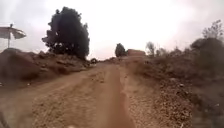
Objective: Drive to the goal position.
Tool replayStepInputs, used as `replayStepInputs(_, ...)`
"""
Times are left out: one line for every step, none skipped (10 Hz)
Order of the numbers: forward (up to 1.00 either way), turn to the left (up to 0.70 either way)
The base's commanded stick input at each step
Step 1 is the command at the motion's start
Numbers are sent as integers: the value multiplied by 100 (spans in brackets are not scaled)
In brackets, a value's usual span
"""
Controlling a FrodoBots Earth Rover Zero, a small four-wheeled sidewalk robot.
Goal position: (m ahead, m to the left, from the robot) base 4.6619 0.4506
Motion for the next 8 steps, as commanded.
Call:
replayStepInputs(50, 0)
replayStepInputs(50, 0)
replayStepInputs(50, 0)
replayStepInputs(50, 0)
replayStepInputs(50, 0)
replayStepInputs(50, 0)
replayStepInputs(50, 0)
replayStepInputs(50, 0)
